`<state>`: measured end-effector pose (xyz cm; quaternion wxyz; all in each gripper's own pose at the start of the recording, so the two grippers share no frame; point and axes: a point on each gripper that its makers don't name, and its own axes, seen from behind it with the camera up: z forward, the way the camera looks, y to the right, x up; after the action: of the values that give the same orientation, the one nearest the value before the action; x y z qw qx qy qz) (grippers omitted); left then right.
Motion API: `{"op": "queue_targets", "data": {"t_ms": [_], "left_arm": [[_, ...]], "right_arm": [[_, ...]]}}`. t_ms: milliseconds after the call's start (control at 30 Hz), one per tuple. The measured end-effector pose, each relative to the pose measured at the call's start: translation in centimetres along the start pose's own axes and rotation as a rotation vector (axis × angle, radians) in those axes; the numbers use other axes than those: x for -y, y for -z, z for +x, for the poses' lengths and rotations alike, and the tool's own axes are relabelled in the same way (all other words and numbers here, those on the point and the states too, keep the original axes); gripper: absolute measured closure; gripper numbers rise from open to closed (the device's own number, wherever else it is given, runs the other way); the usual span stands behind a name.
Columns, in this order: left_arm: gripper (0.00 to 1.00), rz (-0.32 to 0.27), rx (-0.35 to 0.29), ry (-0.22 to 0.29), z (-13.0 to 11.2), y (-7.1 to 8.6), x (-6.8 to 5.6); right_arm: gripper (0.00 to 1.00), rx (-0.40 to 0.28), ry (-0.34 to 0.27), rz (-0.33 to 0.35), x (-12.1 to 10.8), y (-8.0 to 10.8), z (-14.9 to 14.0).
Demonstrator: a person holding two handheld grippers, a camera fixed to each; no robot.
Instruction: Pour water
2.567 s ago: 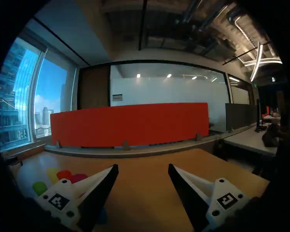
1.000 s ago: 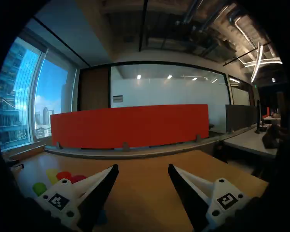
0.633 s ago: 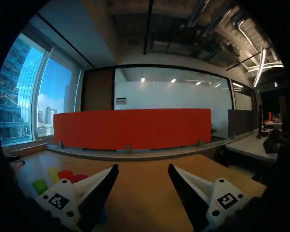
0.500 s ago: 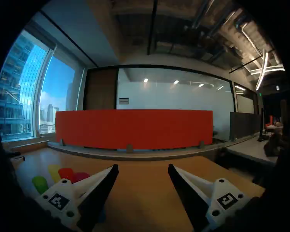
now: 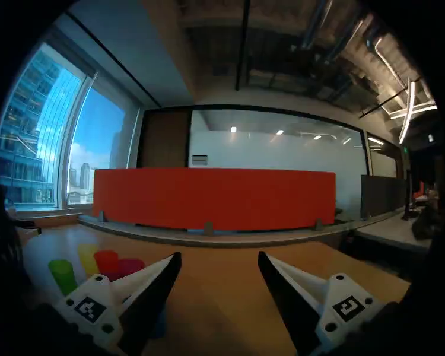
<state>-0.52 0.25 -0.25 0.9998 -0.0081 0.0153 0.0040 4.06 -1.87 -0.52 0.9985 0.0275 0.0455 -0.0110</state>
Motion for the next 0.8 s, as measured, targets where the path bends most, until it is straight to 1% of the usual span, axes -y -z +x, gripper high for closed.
{"op": "queue_targets", "data": {"t_ms": [300, 600, 800], "left_arm": [[0.02, 0.000, 0.000, 0.000, 0.0, -0.1, 0.0], [0.01, 0.000, 0.000, 0.000, -0.1, 0.0, -0.1], [0.02, 0.000, 0.000, 0.000, -0.1, 0.0, -0.1]], "right_arm": [[0.00, -0.009, 0.032, -0.017, -0.6, 0.0, -1.8], [0.00, 0.014, -0.012, -0.025, -1.4, -0.4, -3.4], [0.00, 0.033, -0.015, -0.031, -1.6, -0.5, -4.2]]}}
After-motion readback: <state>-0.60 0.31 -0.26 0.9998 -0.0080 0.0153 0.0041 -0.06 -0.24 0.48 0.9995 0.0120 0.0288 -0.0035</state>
